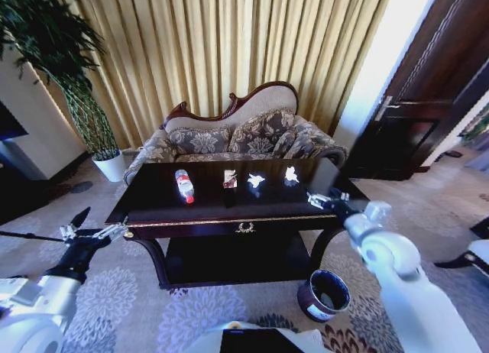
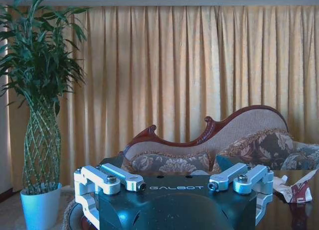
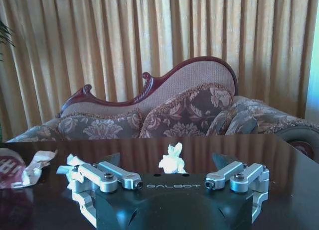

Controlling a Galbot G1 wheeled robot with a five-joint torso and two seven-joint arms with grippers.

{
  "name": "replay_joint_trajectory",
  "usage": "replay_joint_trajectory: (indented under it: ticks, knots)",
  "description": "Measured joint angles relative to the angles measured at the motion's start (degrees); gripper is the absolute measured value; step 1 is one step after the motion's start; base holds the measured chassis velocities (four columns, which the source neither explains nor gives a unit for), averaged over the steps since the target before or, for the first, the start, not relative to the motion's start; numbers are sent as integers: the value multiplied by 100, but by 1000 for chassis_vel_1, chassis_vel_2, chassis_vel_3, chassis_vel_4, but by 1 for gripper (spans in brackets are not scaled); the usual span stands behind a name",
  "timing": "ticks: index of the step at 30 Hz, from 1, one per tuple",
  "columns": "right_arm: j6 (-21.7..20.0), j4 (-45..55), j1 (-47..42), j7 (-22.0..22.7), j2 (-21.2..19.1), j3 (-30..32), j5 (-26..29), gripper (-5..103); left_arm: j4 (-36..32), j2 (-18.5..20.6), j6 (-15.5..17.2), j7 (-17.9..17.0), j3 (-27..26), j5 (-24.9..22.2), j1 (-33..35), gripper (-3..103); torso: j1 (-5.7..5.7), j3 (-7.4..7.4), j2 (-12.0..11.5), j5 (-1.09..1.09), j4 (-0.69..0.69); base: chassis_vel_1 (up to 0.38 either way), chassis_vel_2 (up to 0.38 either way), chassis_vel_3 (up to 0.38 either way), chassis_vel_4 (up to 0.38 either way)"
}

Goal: Move to the front of the table and place the trash on the table into the trash bin.

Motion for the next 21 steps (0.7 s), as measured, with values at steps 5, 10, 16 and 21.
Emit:
replay_joint_trajectory:
  ticks: [5, 10, 16, 21]
  knots:
    - [-14, -552, 890, 159, -138, -741, 161, 100, 0, -48, 38, -46, 12, 5, 4, 100, 0, 0, 0, 0, 0, 0, 0, 0, 0]
    - [-18, -1128, 1718, 233, -189, -1537, 214, 100, 0, -89, 173, -207, 57, 8, -16, 100, 1, 1, 0, -1, 1, 0, 0, 0, 0]
    - [-18, -1650, 2300, 236, -168, -2076, 211, 100, 0, -145, 253, -266, 86, 33, -35, 100, 0, 0, 0, -1, -1, 0, 0, 0, 0]
    - [-7, -2234, 2875, 245, 57, -2541, 130, 100, 1, -206, 259, -271, 65, 70, -32, 100, -1, 0, 0, -2, 0, 0, 0, 0, 0]
